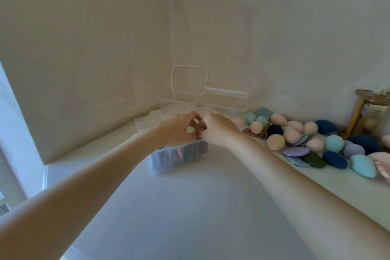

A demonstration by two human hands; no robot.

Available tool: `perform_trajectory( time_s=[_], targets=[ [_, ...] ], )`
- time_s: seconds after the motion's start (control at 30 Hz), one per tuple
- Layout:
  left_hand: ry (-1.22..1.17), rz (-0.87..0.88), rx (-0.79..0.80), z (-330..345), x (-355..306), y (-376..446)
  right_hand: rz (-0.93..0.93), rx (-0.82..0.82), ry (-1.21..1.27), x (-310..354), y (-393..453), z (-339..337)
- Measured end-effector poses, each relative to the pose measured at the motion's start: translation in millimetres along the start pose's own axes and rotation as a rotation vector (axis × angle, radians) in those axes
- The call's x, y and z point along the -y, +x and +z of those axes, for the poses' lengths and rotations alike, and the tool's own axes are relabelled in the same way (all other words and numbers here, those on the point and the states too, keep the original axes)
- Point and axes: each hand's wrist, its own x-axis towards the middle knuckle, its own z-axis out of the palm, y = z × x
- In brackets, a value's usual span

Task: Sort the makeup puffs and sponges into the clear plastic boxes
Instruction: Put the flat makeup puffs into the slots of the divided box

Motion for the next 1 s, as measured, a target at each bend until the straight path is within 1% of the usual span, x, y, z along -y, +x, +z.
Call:
perform_trajectory(
  time_s=[0.07, 0.1, 0.13, 0.2, 0.23, 0.27, 0.3, 0.37, 0.4, 0.47, 0.5, 0.57, 0.6, 0.63, 0.7, 0.83, 0.93, 1.0],
  targets=[
    [0.064, 0.005, 0.045, -2, 0, 6, -0.031, 0.000, 0.102, -5, -2, -7],
    [0.099, 0.012, 0.077, -3, -1, 8, -0.046, -0.045, 0.197, -9, -3, -11],
    [0.122, 0.020, 0.110, -3, -1, 9, -0.046, -0.119, 0.301, -14, -5, -17],
    [0.147, 0.044, 0.155, -4, -1, 9, 0.016, -0.380, 0.435, -32, -4, -28],
    [0.165, 0.054, 0.166, -4, 0, 9, 0.076, -0.508, 0.442, -44, -2, -32],
    [0.188, 0.061, 0.174, -4, 0, 10, 0.155, -0.574, 0.405, -56, 0, -34],
    [0.207, 0.063, 0.180, -4, 1, 10, 0.217, -0.567, 0.359, -67, 1, -33],
    [0.220, 0.069, 0.197, -6, 1, 13, 0.289, -0.354, 0.285, -85, 3, -21],
    [0.210, 0.068, 0.212, -7, -1, 14, 0.304, -0.226, 0.252, -93, 4, -11],
    [0.187, 0.055, 0.249, -11, -4, 16, 0.305, -0.022, 0.160, -105, 9, 5],
    [0.182, 0.047, 0.261, -13, -5, 18, 0.333, 0.035, 0.100, -113, 16, 15],
    [0.193, 0.057, 0.267, -14, -7, 21, 0.407, 0.094, 0.006, -131, 30, 25],
    [0.203, 0.064, 0.268, -13, -6, 21, 0.401, 0.119, -0.002, -136, 35, 27],
    [0.210, 0.069, 0.266, -13, -6, 21, 0.373, 0.140, 0.014, -128, 31, 24],
    [0.223, 0.074, 0.265, -12, -4, 20, 0.276, 0.123, 0.036, -118, 27, 18],
    [0.251, 0.076, 0.244, -11, -1, 17, 0.161, -0.044, 0.042, -118, 29, 12],
    [0.234, 0.079, 0.228, -8, 1, 16, 0.159, -0.107, 0.014, -117, 28, 10],
    [0.224, 0.083, 0.227, -8, 1, 16, 0.192, -0.201, 0.032, -113, 25, 6]
  ],
)
